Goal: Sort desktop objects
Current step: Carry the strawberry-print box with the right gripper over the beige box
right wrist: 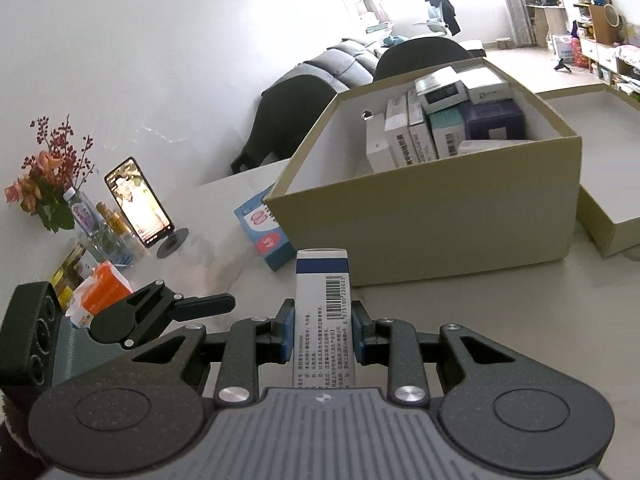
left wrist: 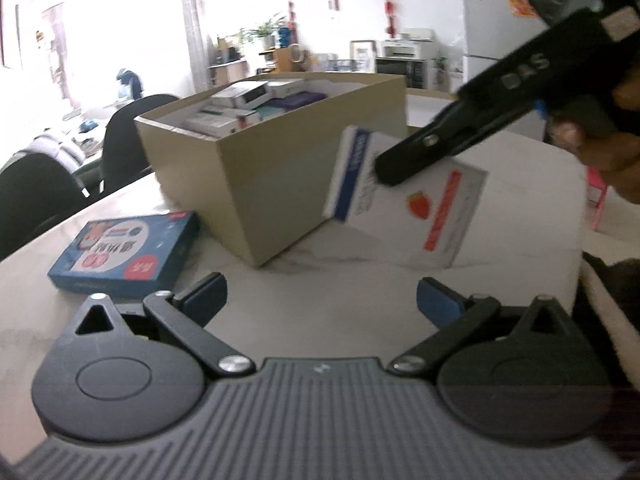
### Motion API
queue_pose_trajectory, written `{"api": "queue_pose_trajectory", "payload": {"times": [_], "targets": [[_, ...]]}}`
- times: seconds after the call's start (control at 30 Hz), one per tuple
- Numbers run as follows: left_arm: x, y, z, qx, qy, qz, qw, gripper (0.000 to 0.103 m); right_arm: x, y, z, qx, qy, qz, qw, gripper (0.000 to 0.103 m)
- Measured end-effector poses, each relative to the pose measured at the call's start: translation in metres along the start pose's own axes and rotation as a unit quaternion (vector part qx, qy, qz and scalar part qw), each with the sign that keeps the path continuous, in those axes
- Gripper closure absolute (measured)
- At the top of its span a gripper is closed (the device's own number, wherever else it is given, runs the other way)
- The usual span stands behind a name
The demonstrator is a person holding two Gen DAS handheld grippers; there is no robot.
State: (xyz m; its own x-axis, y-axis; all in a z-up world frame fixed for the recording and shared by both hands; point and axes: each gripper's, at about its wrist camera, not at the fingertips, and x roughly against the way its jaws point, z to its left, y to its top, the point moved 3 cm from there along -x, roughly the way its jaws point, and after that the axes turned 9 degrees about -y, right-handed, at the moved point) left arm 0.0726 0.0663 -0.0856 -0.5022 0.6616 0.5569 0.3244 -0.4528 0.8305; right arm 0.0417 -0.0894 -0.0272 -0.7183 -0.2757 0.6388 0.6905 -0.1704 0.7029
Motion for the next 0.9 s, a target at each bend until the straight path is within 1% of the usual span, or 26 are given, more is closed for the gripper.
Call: {"api": "queue_pose_trajectory", "payload": {"times": [0.17, 0.3, 0.53, 0.9], "targets": [[-0.001, -0.002, 0.011, 0.033, 0.025, 0.006, 0.9991, 0.000, 0.010, 0.007, -0.004, -0.004, -0.004, -0.016, 1.000, 0.072], [0.000, -0.004, 0.019, 0.055, 0.041, 0.006, 0.9976, 0.000, 0.020, 0.019, -0.009, -0.006, 0.004, -0.030, 1.000, 0.072], [0.000, -0.009, 0.028, 0.075, 0.062, 0.014, 0.9951, 0.000, 0.034, 0.046, -0.010, 0.008, 0.002, -0.057, 0.998, 0.072], [0.004, -0.014, 0.041, 0.103, 0.078, 0.014, 0.9916, 0.000, 0.039, 0.096, -0.010, 0.024, -0.004, -0.089, 0.996, 0.072]]}}
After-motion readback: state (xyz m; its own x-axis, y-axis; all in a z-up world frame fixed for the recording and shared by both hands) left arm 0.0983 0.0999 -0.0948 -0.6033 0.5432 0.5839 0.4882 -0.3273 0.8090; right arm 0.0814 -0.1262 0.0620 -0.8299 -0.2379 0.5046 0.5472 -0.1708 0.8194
